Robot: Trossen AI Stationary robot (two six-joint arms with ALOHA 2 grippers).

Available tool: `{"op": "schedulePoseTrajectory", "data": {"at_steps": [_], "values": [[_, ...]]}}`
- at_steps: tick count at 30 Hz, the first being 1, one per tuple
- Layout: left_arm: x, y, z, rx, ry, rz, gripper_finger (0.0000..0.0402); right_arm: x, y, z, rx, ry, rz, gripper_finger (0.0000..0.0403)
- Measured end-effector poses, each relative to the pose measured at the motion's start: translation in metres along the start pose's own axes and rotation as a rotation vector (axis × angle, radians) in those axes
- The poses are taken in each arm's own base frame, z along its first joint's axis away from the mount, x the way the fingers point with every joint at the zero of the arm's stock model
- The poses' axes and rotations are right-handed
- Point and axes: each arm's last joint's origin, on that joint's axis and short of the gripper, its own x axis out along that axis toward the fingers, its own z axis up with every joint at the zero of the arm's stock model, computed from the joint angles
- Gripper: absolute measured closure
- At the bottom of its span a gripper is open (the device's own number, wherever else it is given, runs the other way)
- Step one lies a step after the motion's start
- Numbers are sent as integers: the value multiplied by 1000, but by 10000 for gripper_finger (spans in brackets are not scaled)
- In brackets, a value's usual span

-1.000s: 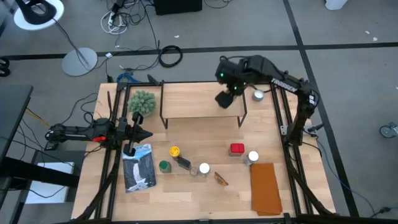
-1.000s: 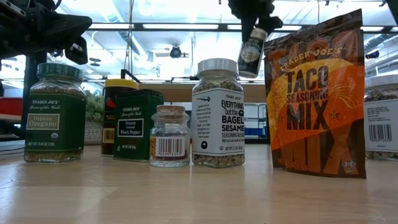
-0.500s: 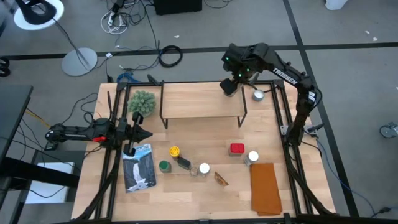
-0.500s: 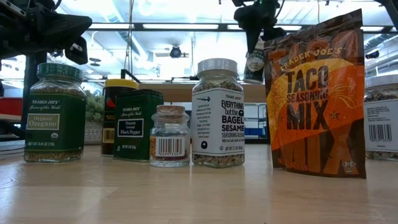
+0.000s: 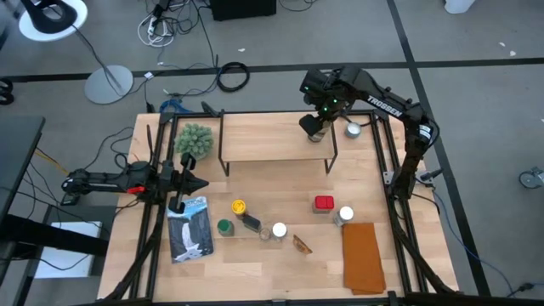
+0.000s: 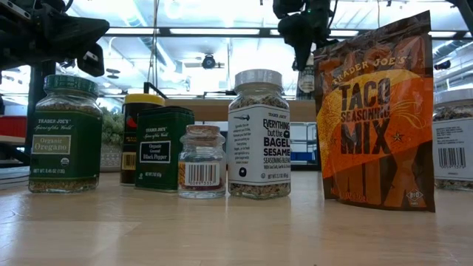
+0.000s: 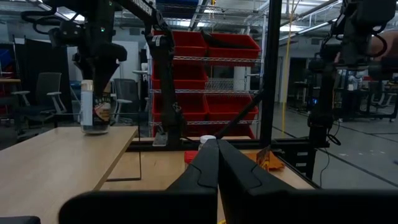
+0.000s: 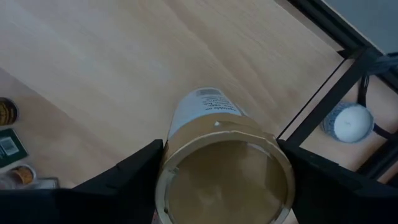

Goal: Shelf spices
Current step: Put the golden seasoning bottle on the shelf

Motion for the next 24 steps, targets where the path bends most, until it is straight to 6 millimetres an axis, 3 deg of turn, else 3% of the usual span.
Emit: {"op": "schedulePoseTrajectory", "data": {"at_steps": [24], "values": [[0,0,0,0,0,0,396,0,0,1,-35,-11,6,115]]}}
